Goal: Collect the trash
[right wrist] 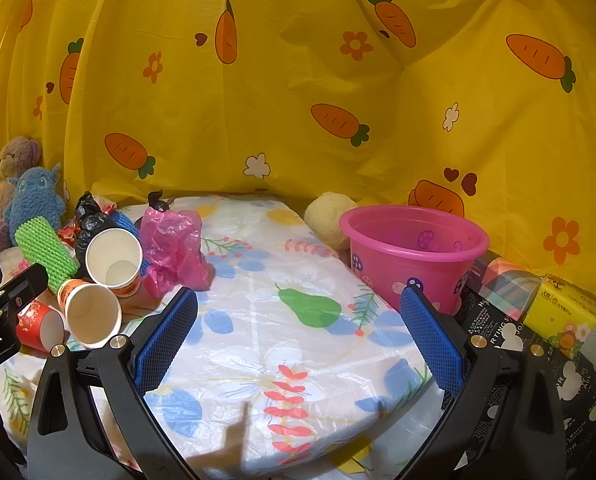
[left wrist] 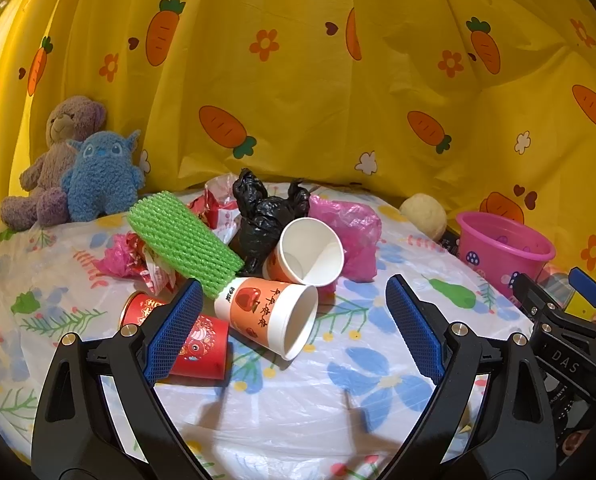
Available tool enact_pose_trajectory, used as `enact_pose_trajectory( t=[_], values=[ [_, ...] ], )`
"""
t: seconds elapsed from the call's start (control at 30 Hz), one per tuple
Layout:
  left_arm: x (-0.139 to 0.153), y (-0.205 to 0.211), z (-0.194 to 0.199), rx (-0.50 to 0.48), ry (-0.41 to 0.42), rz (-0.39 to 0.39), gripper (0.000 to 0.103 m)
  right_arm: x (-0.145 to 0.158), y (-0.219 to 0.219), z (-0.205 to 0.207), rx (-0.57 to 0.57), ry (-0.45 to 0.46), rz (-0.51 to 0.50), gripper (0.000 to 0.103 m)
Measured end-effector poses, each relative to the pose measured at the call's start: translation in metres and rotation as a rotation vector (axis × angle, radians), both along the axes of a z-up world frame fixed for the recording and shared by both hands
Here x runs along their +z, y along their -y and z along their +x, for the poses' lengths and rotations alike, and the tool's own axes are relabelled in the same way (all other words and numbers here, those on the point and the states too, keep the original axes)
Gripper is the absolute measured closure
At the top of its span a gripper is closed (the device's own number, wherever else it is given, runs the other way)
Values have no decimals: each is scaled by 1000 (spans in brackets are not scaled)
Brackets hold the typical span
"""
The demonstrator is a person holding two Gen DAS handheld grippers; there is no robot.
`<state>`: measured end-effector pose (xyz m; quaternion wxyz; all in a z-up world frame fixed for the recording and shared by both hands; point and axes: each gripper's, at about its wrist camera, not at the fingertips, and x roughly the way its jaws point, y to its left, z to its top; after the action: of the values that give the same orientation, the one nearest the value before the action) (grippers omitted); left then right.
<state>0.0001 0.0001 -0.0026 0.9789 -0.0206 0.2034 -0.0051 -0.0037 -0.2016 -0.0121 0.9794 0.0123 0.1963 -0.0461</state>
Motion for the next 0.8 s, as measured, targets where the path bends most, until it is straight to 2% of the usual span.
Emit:
enact_pose_trajectory(
  t=[0.8],
  values=[
    [-5, 2, 3, -16, -15, -15, 12, -1, 1, 0, -1, 1, 1, 5]
  ],
)
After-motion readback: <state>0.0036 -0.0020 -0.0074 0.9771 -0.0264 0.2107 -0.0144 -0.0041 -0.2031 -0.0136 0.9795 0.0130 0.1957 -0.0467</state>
